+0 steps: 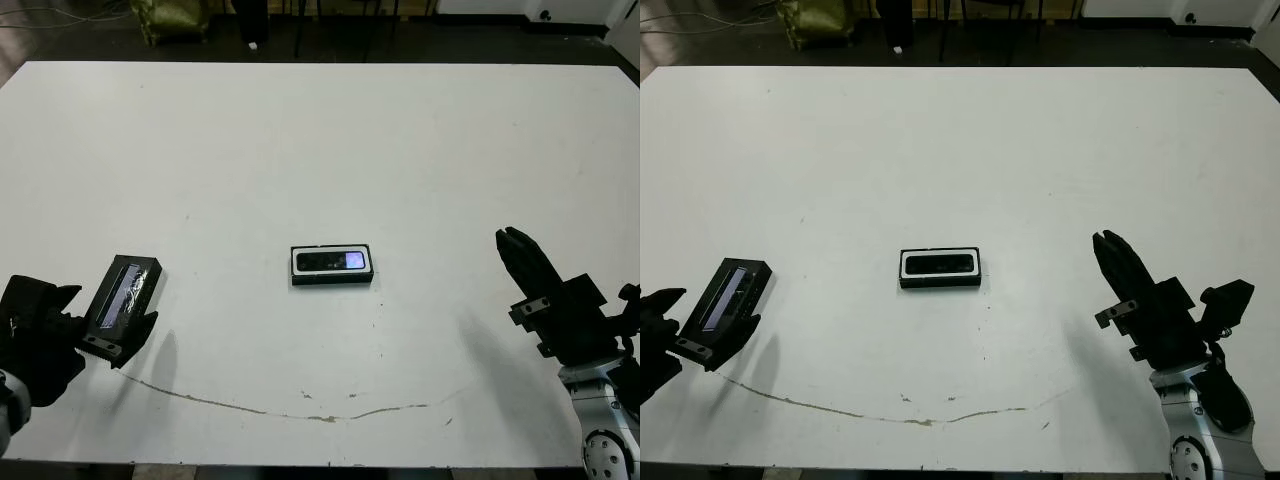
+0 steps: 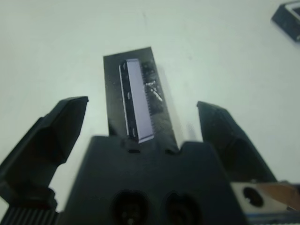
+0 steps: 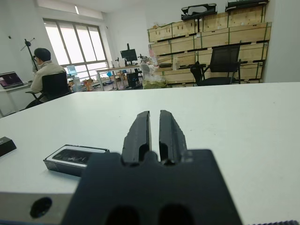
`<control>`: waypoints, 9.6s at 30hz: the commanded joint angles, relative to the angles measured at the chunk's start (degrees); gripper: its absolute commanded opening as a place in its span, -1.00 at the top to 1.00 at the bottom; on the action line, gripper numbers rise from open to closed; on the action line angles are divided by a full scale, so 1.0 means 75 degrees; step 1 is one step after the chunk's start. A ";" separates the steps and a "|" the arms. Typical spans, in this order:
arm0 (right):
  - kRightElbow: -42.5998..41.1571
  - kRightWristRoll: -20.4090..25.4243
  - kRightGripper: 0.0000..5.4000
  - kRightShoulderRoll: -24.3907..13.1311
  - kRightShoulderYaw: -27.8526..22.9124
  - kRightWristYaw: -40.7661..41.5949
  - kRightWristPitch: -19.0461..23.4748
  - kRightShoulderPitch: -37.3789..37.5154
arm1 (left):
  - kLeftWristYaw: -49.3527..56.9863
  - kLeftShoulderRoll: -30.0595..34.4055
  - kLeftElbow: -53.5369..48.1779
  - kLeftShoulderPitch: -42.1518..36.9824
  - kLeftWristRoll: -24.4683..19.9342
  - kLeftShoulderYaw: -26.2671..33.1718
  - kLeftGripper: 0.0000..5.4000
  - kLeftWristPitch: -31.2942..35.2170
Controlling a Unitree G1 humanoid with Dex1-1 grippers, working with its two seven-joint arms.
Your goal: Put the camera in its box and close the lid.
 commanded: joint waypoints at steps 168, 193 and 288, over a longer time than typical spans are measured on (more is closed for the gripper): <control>-0.2011 -0.0573 1.00 -0.0159 0.0369 -0.1312 0.1492 0.0810 | -0.4856 -0.0542 0.7237 -0.6933 0.1347 -0.4770 0.14 -0.5294; -0.2013 -0.0532 1.00 -0.0138 0.0364 -0.1278 0.1663 0.0774 | -0.6029 -0.0381 0.8519 -0.7643 0.1837 -0.5189 0.14 -0.5662; -0.2085 -0.0423 1.00 -0.0702 -0.0024 -0.1167 0.2141 0.0631 | -0.5327 -0.1633 1.0409 -0.8359 0.2539 -0.5375 0.14 -0.6417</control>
